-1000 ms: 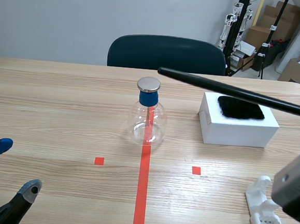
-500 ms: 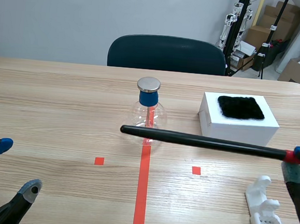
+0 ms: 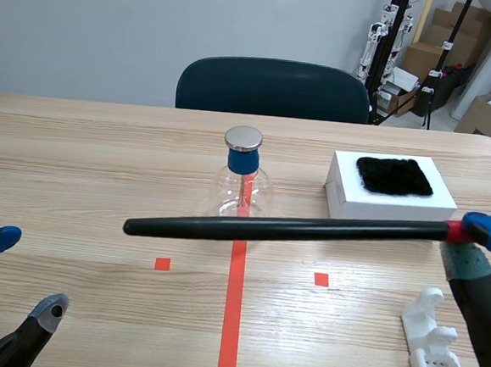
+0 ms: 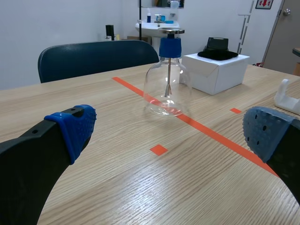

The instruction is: Do the electroscope experiment. rub the rod on the fur

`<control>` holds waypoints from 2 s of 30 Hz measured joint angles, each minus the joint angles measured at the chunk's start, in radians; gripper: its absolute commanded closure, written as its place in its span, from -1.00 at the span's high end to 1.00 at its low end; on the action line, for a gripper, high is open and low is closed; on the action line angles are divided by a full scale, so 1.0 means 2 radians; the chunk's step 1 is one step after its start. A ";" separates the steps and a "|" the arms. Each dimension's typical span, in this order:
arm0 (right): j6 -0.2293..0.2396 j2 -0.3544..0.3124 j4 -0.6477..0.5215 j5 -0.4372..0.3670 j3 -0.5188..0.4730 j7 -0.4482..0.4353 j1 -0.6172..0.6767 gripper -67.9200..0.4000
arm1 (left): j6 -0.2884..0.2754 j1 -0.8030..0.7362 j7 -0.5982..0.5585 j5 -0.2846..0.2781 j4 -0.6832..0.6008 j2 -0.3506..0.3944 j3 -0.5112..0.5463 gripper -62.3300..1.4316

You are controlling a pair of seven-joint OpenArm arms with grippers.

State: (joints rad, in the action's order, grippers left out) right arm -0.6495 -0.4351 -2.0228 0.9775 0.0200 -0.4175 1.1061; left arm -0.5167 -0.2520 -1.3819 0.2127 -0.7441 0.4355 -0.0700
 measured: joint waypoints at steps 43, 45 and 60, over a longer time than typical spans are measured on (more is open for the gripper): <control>-0.036 0.000 0.000 0.027 -0.007 0.052 0.000 -0.83 | 0.000 0.000 0.000 0.000 0.000 0.000 0.000 1.00; -0.036 0.000 0.000 0.027 -0.007 0.052 0.000 -0.83 | 0.000 0.000 0.000 0.000 0.000 0.000 0.000 1.00; -0.036 0.000 0.000 0.027 -0.007 0.052 0.000 -0.83 | 0.000 0.000 0.000 0.000 0.000 0.000 0.000 1.00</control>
State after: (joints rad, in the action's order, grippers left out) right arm -0.7208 -0.4351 -2.0228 1.0321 0.0059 -0.3134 1.1061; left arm -0.5167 -0.2520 -1.3819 0.2127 -0.7441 0.4355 -0.0700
